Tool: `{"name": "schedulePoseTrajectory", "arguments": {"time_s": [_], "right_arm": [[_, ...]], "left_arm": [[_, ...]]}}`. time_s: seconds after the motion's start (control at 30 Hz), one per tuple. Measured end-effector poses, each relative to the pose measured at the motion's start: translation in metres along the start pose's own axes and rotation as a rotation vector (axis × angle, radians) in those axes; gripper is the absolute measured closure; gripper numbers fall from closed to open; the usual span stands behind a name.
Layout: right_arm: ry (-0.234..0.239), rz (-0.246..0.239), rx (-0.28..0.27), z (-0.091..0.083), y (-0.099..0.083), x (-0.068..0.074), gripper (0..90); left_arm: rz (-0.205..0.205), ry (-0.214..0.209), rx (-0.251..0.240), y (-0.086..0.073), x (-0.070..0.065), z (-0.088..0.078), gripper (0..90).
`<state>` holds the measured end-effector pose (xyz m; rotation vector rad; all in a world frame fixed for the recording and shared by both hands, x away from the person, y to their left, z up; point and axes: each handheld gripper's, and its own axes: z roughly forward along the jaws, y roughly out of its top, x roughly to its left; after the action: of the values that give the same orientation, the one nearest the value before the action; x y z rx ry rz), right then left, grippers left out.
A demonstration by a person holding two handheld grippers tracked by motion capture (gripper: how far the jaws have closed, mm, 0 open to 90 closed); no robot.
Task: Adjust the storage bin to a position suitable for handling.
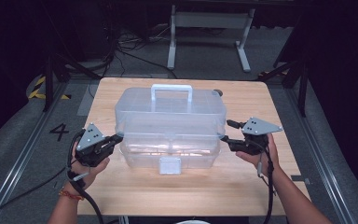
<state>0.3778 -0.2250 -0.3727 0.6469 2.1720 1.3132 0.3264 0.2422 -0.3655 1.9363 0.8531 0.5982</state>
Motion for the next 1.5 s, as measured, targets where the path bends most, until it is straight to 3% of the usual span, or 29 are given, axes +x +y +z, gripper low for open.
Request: {"name": "schedulePoseTrajectory", "arguments": {"time_s": [0.37, 0.67, 1.17, 1.5], "right_arm": [[-0.029, 0.004, -0.042, -0.001, 0.004, 0.000, 45.4], [-0.064, 0.010, -0.088, -0.002, 0.010, -0.003, 48.2], [-0.082, 0.000, -0.148, 0.003, 0.018, -0.005, 64.0], [-0.133, 0.051, -0.213, 0.007, 0.022, -0.005, 67.2]], "left_arm": [[-0.011, 0.015, 0.000, -0.008, 0.003, -0.007, 86.1], [0.007, 0.019, 0.057, -0.022, 0.001, -0.005, 83.2], [0.010, -0.009, 0.094, -0.031, -0.004, 0.004, 80.8], [0.012, -0.016, 0.093, -0.031, -0.001, 0.005, 79.9]]}}
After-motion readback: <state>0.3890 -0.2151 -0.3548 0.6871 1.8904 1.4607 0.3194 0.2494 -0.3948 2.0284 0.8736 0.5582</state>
